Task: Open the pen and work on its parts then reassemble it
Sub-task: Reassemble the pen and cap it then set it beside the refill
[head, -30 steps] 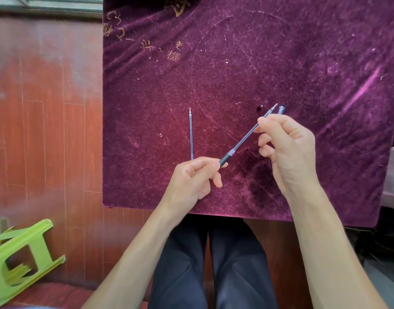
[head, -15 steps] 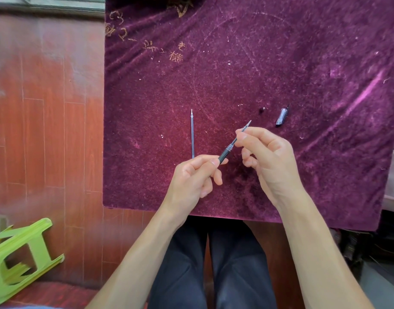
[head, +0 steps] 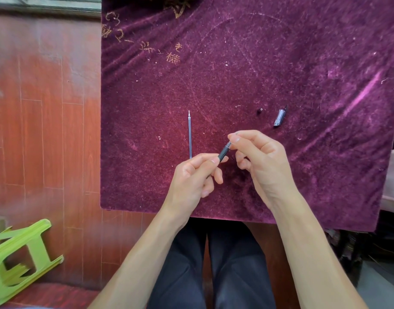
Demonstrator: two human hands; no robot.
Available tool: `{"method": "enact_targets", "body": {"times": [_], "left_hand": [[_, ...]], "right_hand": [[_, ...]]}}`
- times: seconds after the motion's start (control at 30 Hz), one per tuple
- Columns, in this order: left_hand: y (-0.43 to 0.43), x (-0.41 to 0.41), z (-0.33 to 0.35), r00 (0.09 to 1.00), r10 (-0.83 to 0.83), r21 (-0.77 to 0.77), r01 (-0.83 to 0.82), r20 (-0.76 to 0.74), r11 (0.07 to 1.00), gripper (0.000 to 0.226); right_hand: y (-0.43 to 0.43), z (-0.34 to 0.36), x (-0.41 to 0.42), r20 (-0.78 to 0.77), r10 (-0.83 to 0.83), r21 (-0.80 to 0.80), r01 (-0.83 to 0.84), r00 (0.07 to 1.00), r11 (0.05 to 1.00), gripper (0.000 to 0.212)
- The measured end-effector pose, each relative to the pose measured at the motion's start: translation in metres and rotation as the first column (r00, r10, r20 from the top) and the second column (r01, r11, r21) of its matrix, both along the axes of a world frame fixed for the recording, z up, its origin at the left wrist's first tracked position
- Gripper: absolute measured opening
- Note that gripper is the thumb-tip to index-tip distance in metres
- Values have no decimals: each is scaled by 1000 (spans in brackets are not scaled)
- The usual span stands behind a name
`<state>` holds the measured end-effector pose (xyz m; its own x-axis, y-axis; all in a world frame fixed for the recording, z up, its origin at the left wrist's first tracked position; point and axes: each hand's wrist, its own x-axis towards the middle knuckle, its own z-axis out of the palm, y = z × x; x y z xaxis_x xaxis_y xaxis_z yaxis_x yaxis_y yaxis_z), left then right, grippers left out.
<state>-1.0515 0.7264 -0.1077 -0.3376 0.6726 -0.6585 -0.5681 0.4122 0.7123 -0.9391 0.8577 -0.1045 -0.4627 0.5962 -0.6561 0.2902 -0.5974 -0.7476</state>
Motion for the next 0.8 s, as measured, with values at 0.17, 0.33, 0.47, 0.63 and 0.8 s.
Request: {"method": "enact_targets", "body": {"times": [0.17, 0.33, 0.47, 0.63, 0.8], "left_hand": [[2, 0, 0, 1000, 15, -6, -16, -8, 1000, 25], [4, 0, 1, 1000, 21, -10, -21, 7, 1000, 25], [6, 0, 1, 1000, 18, -5, -18, 3, 1000, 25], [7, -1, 1, 1000, 23, -8, -23, 4, 1000, 25], [9, -2, -1, 998, 56, -21, -56, 5, 998, 24]], "right_hand": [[-2, -3, 1, -8, -28, -24, 28, 1000, 999, 12], [3, -6, 3, -15, -48, -19, 47, 999, 999, 11], [3, -7, 3, -8, -50, -17, 49, 999, 999, 8], [3, -7, 4, 2, -29, 5, 29, 1000, 1000, 14], [25, -7, 16, 284, -172, 523, -1, 943, 852, 7]]}}
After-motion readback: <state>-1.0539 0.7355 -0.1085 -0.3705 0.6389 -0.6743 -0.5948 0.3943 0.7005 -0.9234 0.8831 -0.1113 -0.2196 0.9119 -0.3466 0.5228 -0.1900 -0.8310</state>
